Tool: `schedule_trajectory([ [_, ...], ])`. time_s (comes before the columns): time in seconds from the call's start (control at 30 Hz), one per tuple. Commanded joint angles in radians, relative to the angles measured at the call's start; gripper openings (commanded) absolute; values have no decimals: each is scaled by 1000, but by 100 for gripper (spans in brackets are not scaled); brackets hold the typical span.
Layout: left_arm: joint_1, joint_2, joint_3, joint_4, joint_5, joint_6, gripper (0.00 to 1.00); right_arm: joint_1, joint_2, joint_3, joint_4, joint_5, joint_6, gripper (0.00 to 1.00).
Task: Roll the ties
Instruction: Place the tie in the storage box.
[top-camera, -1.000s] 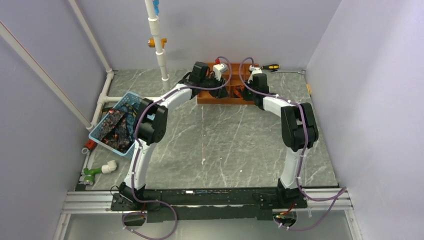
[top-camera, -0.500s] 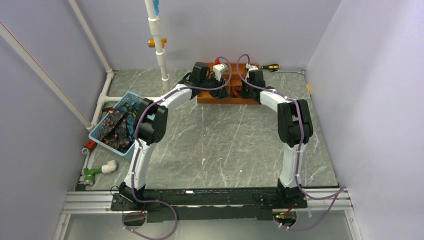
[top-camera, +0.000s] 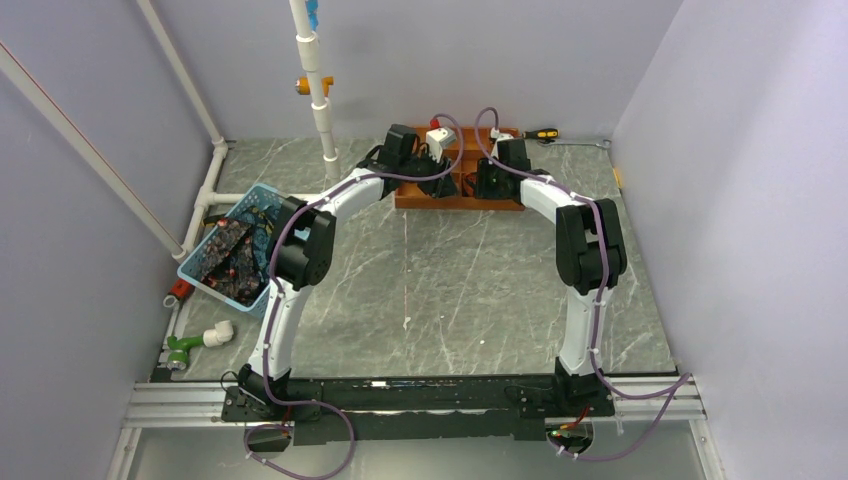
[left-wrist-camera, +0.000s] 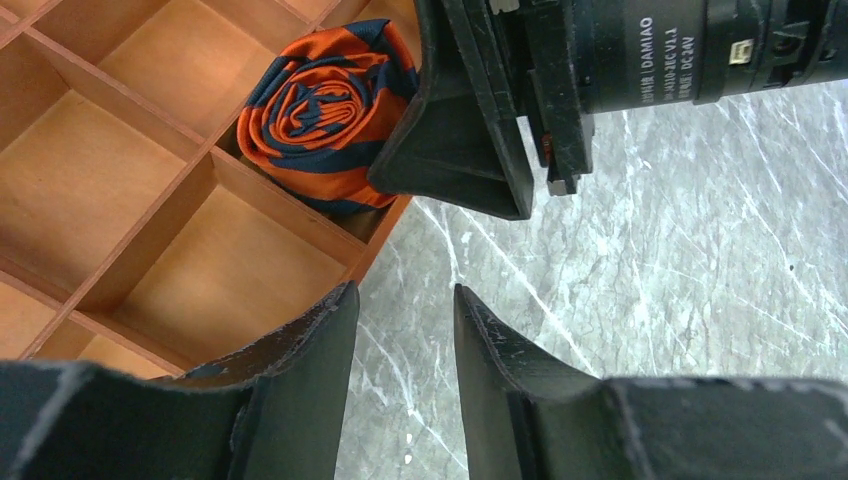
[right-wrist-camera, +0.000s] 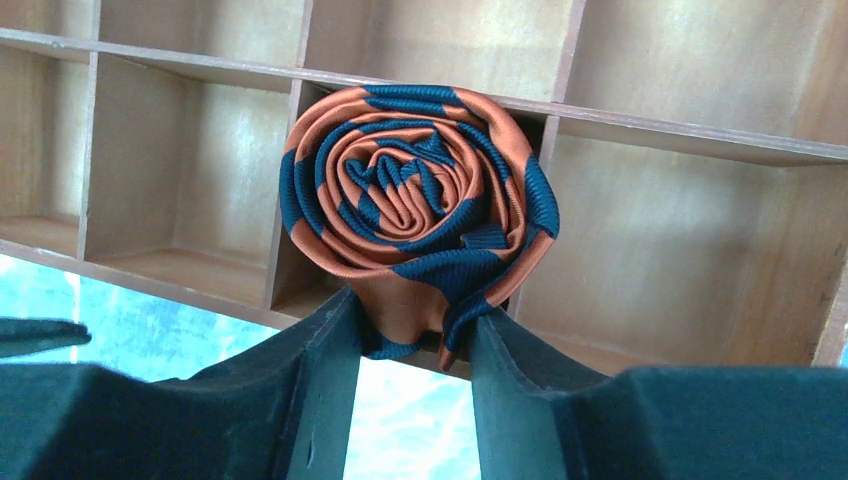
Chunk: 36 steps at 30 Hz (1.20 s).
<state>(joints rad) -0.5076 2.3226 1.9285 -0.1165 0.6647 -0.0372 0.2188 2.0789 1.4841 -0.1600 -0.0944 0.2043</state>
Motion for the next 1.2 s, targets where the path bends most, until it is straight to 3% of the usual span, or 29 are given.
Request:
schedule_trajectory([
  [0.0, 1, -37, -15, 24, 7, 7, 45, -11, -47, 8, -179, -18, -1, 49],
  [0.17, 2, -42, -26, 26, 9, 10, 46, -22, -75, 14, -225, -33, -22, 56],
  [0.43, 3, -39, -24, 33, 20, 7, 46, -38, -116, -10, -199, -96, -51, 54],
  [0.63, 1, -38, -29, 39, 32, 14, 45, -39, -129, -9, -196, -114, -31, 65],
  [0.83, 2, -38, -27, 40, 38, 11, 44, -46, -138, -1, -215, -107, -32, 65],
  [1.17, 0, -28, -10, 40, 45, 6, 44, -54, -176, -26, -229, -71, -47, 54],
])
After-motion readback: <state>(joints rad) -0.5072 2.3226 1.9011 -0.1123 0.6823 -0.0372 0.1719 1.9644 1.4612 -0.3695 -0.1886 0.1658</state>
